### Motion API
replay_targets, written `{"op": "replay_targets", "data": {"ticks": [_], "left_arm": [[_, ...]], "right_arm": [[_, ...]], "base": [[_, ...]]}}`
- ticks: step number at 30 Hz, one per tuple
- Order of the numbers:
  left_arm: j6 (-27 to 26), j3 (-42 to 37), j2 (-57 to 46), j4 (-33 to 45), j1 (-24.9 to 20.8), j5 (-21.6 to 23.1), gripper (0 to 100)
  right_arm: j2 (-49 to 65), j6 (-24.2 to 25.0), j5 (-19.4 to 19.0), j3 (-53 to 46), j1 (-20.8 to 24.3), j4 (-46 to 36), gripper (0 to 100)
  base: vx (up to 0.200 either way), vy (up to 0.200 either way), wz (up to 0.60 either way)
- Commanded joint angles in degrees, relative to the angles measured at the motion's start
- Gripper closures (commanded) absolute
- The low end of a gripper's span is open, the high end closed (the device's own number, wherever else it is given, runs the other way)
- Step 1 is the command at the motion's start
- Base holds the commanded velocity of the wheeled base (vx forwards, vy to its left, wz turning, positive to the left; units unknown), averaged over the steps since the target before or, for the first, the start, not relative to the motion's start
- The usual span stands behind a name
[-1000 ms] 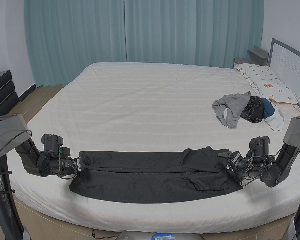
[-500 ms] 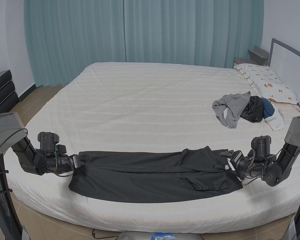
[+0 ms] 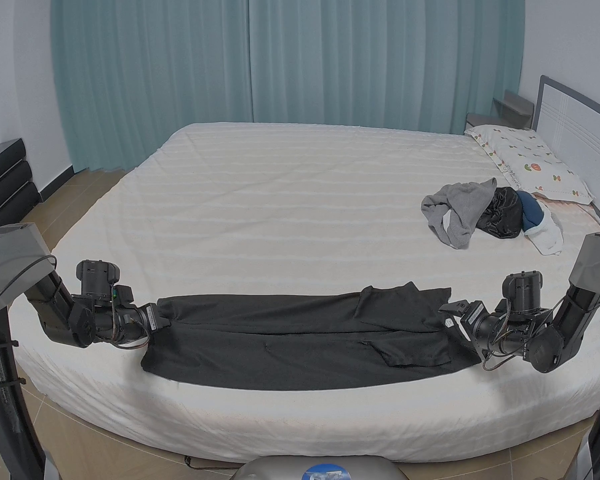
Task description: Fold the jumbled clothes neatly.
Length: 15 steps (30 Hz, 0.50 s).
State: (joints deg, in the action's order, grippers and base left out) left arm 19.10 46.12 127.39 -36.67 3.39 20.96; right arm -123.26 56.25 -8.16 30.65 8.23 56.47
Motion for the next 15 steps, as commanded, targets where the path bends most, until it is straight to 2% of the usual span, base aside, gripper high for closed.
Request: {"op": "replay_targets", "data": {"ticks": [1, 3, 12, 15], "left_arm": [[2.3, 1.0, 0.0, -0.6, -0.3, -0.2, 100], [3.7, 1.0, -0.2, -1.7, -0.6, -0.2, 100], [6.6, -0.7, -2.3, -3.9, -2.7, -0.2, 100], [9.4, -1.0, -4.3, -3.8, -4.6, -0.3, 100]], "right_arm": [[0.0, 0.0, 0.0, 0.0, 0.0, 0.1, 0], [0.0, 0.0, 0.0, 0.0, 0.0, 0.2, 0], [0.4, 0.1, 0.0, -0.1, 0.0, 0.2, 0], [0.5, 0.1, 0.1, -0.1, 0.0, 0.2, 0]], "base": [[0.0, 0.0, 0.0], [0.0, 0.0, 0.0], [0.0, -0.2, 0.0], [0.0, -0.2, 0.0]]}}
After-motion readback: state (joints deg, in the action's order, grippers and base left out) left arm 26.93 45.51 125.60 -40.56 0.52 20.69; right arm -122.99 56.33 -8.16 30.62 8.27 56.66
